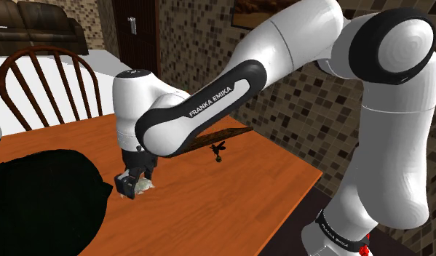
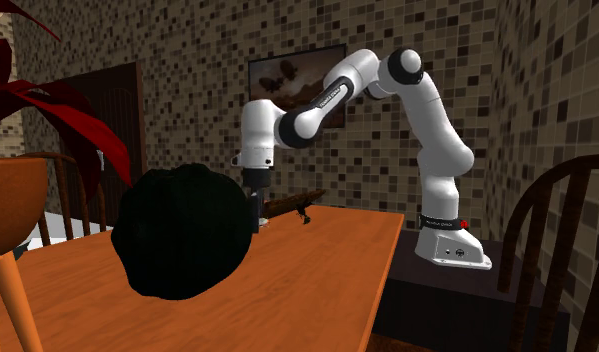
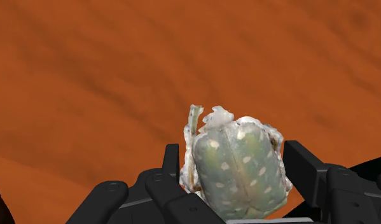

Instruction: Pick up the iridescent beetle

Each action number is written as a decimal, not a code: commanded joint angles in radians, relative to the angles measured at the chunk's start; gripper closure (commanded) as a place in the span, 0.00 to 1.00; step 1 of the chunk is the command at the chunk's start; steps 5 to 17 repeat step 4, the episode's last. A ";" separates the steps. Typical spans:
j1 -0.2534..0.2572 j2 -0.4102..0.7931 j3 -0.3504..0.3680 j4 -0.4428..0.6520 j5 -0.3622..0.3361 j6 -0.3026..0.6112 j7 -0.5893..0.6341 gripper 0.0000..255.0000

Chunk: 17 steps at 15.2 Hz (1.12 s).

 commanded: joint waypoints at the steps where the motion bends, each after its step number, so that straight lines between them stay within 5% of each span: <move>1: -0.004 -0.016 0.005 0.008 0.009 -0.023 -0.005 1.00; 17: -0.005 -0.025 0.007 0.012 0.014 -0.035 -0.008 1.00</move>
